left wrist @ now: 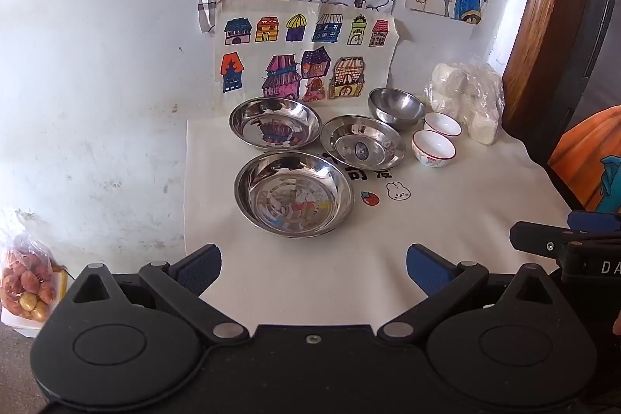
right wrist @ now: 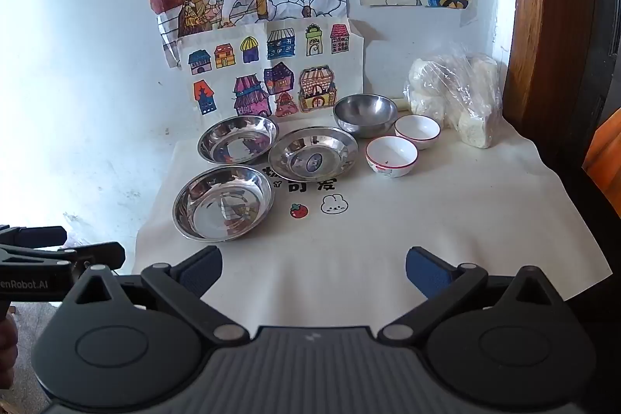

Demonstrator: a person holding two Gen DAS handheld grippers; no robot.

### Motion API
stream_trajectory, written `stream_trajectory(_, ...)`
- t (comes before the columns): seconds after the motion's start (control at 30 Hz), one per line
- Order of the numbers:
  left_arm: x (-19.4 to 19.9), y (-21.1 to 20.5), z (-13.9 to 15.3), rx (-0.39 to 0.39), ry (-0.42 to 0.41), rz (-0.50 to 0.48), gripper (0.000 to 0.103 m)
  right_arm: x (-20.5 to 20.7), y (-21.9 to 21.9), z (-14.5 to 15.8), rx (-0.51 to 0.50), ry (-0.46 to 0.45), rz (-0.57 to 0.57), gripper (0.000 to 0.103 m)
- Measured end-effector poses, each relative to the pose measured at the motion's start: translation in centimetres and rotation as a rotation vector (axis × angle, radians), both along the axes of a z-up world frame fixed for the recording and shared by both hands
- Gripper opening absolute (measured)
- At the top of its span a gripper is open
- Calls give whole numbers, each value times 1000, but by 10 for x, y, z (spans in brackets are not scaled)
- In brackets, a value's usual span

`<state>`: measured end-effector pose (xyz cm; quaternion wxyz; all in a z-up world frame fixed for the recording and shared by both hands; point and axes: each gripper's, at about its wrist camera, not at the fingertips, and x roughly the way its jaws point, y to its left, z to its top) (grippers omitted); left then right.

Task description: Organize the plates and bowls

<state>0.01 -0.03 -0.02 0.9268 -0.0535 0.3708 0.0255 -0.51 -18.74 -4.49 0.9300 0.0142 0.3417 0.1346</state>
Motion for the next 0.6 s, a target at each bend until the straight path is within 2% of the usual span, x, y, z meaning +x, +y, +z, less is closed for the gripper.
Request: stream_trajectory(0.6,0,0,0,-7,3,0,102,2,2,-1,-3,3,1,103)
